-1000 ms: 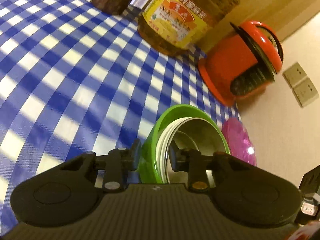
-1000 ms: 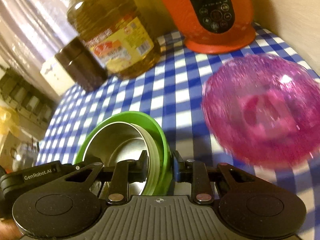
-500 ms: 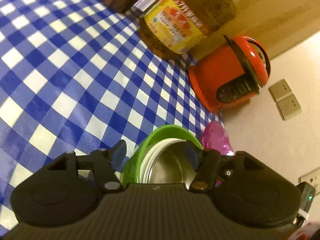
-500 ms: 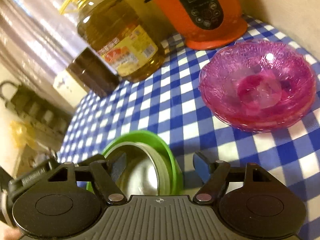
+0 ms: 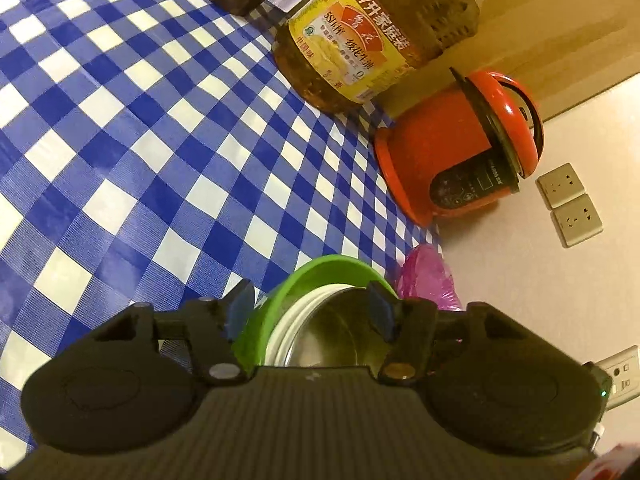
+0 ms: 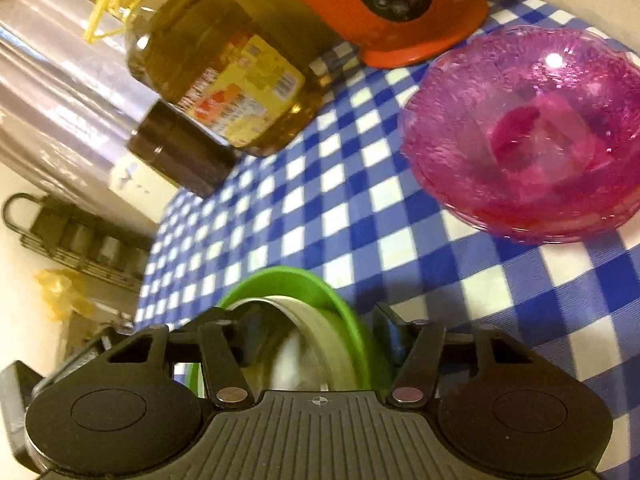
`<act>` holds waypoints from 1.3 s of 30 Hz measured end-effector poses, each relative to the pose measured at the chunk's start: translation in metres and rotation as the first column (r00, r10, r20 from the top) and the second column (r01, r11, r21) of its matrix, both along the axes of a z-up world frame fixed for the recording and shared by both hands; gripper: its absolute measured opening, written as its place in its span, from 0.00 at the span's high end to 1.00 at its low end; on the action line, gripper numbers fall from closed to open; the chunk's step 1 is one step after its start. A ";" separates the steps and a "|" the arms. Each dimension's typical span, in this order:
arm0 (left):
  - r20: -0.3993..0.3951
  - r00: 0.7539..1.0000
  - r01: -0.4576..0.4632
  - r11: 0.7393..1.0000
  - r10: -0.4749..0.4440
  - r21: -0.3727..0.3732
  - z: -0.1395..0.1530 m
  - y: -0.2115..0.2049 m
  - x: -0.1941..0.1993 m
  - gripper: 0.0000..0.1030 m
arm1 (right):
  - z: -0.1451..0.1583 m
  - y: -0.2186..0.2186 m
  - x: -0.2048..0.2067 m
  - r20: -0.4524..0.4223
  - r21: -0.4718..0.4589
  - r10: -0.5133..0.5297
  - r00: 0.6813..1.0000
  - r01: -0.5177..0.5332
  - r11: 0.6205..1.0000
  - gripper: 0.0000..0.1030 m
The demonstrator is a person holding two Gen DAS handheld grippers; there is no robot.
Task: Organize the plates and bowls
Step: 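Lift the nested green bowl stack with both tools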
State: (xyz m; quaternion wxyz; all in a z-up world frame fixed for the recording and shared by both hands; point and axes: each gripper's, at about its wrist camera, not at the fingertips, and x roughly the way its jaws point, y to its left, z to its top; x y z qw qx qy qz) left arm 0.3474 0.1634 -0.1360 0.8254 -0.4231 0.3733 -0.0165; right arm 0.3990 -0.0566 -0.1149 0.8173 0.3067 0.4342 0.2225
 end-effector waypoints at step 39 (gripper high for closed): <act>-0.040 0.995 0.099 0.989 -0.095 0.113 0.000 -0.008 -0.016 0.43 | 0.009 0.008 -0.025 0.088 -0.184 0.080 0.993 -0.062 0.981 0.34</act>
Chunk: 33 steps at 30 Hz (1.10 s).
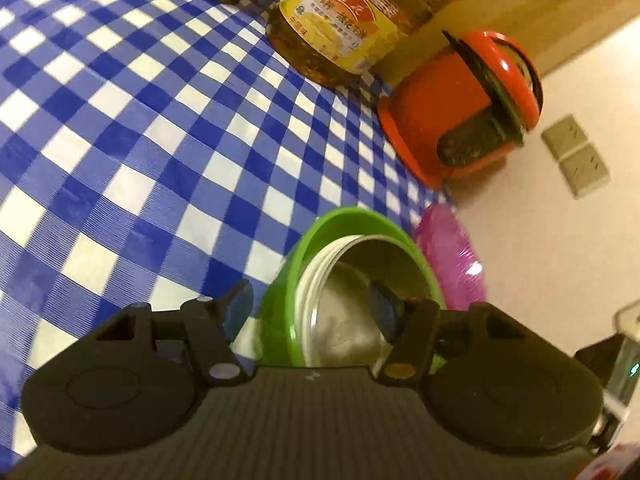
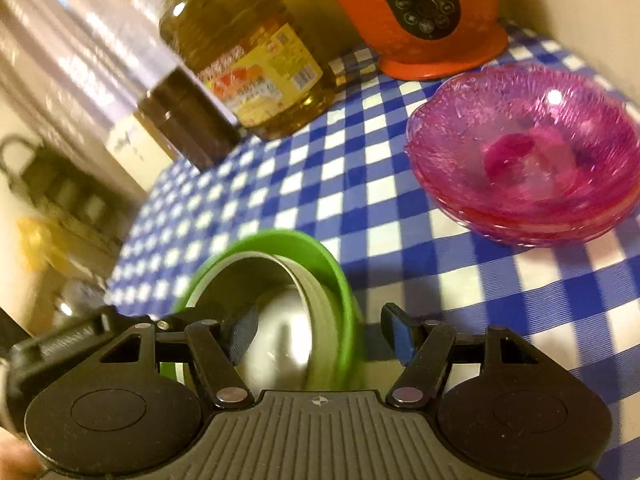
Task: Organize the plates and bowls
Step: 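Lift the nested green bowl stack with both tools, then carry the green bowl stack with both tools over the pink plates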
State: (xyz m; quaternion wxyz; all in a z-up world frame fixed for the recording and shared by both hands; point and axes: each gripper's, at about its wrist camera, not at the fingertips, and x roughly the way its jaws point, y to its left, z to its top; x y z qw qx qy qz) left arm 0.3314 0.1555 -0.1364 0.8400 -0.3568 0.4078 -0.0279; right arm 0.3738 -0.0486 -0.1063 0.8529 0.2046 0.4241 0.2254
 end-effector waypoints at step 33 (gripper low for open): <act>0.015 0.997 0.072 0.959 -0.079 0.275 0.003 -0.026 0.002 0.77 | -0.013 0.011 0.000 0.035 -0.089 0.017 0.999 -0.013 0.996 0.73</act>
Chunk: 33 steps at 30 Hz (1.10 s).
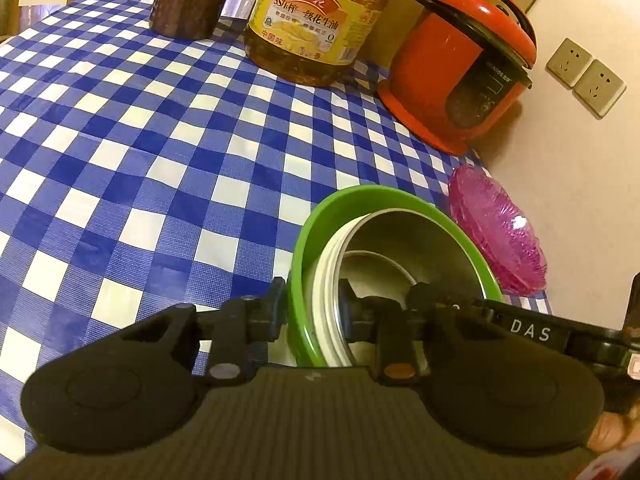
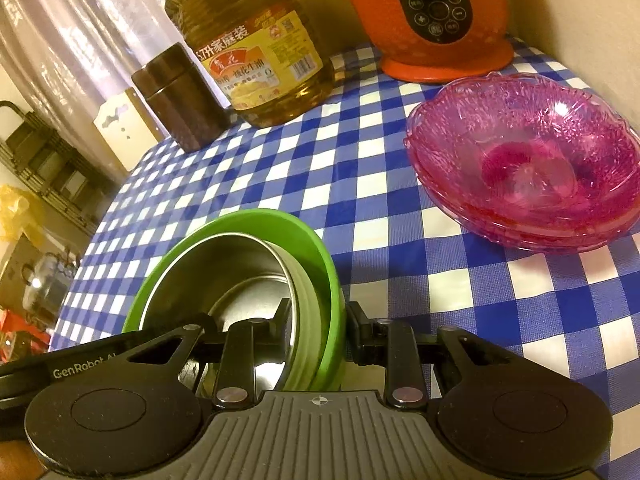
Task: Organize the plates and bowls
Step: 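Carry the green bowl stack with both tools over the pink plates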
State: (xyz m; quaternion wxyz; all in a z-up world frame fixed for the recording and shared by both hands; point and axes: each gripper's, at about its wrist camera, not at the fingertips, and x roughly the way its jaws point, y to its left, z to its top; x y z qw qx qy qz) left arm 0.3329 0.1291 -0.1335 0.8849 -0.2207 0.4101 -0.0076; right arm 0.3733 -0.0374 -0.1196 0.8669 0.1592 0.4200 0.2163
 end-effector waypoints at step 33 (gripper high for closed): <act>-0.078 0.994 0.088 0.994 -0.083 0.065 0.020 -0.057 -0.045 0.80 | 0.012 -0.044 -0.059 -0.105 -0.014 -0.111 0.988 0.110 0.994 0.77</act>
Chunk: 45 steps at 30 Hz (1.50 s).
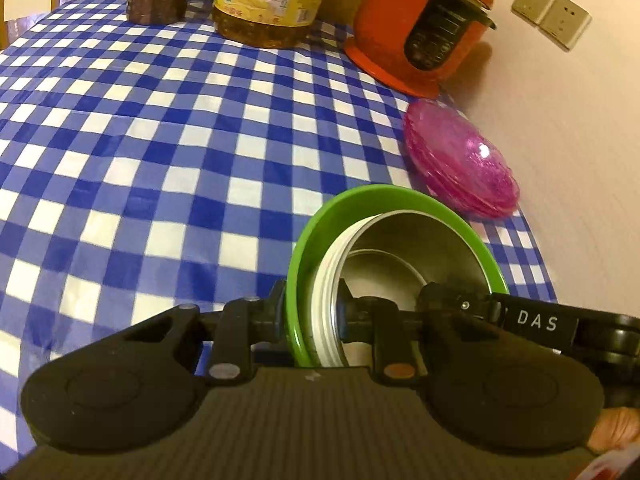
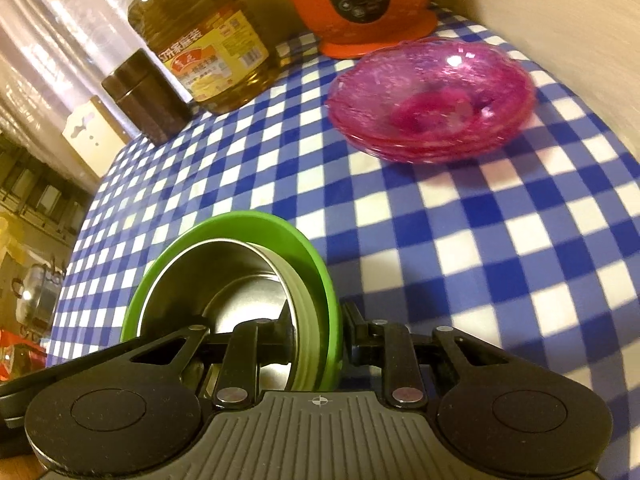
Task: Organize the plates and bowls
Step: 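Carry the green bowl stack with both tools over the pink plates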
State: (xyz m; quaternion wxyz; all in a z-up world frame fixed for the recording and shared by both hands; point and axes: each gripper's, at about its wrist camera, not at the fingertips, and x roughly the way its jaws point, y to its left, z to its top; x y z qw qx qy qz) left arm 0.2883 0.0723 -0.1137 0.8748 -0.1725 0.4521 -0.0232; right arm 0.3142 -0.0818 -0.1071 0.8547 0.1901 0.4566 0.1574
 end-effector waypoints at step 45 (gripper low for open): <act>0.075 0.986 0.150 0.988 -0.148 -0.023 0.080 -0.107 -0.022 0.81 | 0.081 -0.111 -0.085 0.086 -0.011 -0.172 0.981 0.173 0.985 0.77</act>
